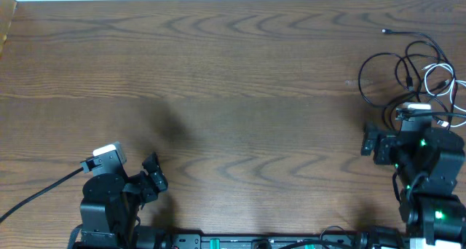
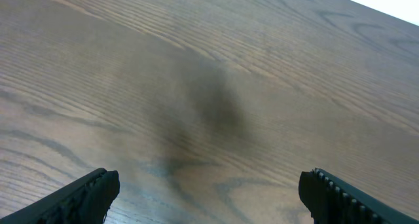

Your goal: Untangle cables

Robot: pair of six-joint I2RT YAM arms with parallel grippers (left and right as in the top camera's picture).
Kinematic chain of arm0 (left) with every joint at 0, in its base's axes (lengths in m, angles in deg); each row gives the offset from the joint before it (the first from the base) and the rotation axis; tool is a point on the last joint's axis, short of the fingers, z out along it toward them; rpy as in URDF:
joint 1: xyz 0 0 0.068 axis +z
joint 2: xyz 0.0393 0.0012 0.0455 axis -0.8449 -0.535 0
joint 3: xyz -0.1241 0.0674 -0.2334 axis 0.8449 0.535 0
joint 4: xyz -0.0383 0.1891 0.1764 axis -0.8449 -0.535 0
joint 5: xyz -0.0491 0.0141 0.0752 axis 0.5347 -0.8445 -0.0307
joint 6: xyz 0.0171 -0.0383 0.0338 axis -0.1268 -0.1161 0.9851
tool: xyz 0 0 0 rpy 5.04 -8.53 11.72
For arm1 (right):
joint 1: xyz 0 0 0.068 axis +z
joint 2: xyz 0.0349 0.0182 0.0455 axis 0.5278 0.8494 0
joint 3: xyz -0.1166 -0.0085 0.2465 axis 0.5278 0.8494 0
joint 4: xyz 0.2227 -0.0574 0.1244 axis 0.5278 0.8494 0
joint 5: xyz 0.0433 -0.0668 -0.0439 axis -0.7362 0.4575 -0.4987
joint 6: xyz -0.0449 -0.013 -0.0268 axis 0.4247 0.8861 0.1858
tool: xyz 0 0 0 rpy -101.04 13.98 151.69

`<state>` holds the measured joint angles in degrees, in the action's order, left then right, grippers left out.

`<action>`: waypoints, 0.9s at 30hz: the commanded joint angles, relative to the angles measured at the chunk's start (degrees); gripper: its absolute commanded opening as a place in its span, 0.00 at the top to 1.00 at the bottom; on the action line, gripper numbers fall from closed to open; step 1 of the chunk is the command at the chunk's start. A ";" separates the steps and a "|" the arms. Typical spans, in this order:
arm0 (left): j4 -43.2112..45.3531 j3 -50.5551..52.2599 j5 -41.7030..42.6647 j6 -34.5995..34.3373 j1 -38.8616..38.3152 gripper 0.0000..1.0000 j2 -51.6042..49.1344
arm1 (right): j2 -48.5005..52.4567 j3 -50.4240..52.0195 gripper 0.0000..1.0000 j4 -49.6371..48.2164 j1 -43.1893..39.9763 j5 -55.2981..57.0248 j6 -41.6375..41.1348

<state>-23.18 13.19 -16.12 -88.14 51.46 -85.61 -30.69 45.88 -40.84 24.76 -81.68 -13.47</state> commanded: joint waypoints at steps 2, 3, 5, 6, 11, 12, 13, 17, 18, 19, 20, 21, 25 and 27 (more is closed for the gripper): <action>-0.11 0.33 -0.74 -0.74 0.02 0.07 0.02 | -12.31 3.89 0.01 -13.66 1.92 0.76 3.89; -0.11 0.33 -0.74 -0.72 0.02 0.07 0.02 | -15.45 5.22 0.01 -15.39 1.88 0.74 4.96; -0.11 0.33 -0.74 -0.74 0.02 0.07 0.02 | -22.71 8.41 0.01 -16.61 1.88 0.72 6.10; -0.11 0.33 -0.74 -0.72 0.02 0.07 0.02 | -26.47 10.47 0.01 -17.03 1.90 0.72 6.10; -0.11 0.33 -0.74 -0.74 0.02 0.07 0.02 | -37.92 21.40 0.01 -27.26 1.90 0.68 7.34; -0.11 0.33 -0.74 -0.74 0.02 0.07 0.02 | -38.03 23.37 0.01 -30.86 2.03 0.63 7.30; -0.11 0.33 -0.74 -0.74 0.02 0.07 0.02 | -37.86 25.44 0.01 -34.10 2.34 0.52 7.32; -0.11 0.33 -0.74 -0.72 0.02 0.07 0.02 | -38.05 33.51 0.01 -41.53 2.71 -0.17 7.34; -0.11 0.33 -0.74 -0.74 0.02 0.07 0.02 | -38.05 37.20 0.01 -43.04 2.71 -0.17 7.34; -0.11 0.33 -0.74 -0.72 0.02 0.07 0.02 | -38.05 38.80 0.01 -43.01 2.69 -0.15 7.39; -0.11 0.33 -0.74 -0.72 0.02 0.07 0.02 | -38.05 38.62 0.01 -39.95 2.69 -0.28 7.61; -0.11 0.33 -0.74 -0.72 0.02 0.07 0.02 | -38.05 38.64 0.01 -36.48 2.69 -0.68 8.41; -0.11 0.33 -0.74 -0.72 0.02 0.07 0.02 | -37.83 38.62 0.01 -30.95 2.69 -1.25 5.97; -0.11 0.33 -0.74 -0.74 0.02 0.07 0.02 | -37.68 38.62 0.01 -31.08 2.69 -1.22 5.40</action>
<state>-23.18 13.22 -16.12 -88.14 51.46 -85.76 -68.29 84.43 -72.16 26.97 -82.31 -6.68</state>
